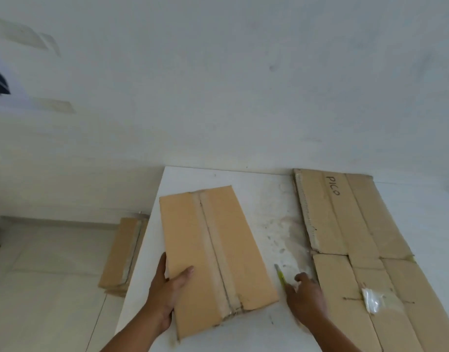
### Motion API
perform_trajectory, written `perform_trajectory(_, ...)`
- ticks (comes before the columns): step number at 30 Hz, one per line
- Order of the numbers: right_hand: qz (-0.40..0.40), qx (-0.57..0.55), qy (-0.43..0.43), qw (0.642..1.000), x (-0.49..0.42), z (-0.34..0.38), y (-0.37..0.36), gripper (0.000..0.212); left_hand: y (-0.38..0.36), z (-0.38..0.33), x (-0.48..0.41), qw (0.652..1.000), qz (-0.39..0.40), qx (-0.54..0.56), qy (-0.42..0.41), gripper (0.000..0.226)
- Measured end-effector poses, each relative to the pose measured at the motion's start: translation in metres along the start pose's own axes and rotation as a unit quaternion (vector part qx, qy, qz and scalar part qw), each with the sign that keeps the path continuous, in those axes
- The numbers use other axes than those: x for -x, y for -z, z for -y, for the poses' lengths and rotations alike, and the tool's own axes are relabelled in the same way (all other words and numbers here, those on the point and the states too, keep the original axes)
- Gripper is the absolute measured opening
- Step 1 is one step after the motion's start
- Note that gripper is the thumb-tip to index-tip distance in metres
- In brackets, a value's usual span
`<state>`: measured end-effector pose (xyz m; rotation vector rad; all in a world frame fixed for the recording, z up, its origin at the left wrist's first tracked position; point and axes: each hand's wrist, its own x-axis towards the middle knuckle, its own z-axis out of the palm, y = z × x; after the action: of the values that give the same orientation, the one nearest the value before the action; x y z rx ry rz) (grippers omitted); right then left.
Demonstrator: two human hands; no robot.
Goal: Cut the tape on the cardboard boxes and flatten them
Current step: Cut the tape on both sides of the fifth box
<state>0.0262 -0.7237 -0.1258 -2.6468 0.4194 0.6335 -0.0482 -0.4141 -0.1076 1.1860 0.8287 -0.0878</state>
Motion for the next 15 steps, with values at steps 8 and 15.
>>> perform_trajectory(8,0.041,0.057,0.025,0.997,-0.025,0.001,0.007,0.013,-0.027,0.006,0.01,0.976,-0.05,-0.211,-0.033,0.082)
perform_trajectory(15,-0.061,-0.199,0.075,0.975,-0.022,0.052,0.057,0.011,-0.024,-0.04,-0.007,0.741,-0.038,-0.644,-0.187,0.117)
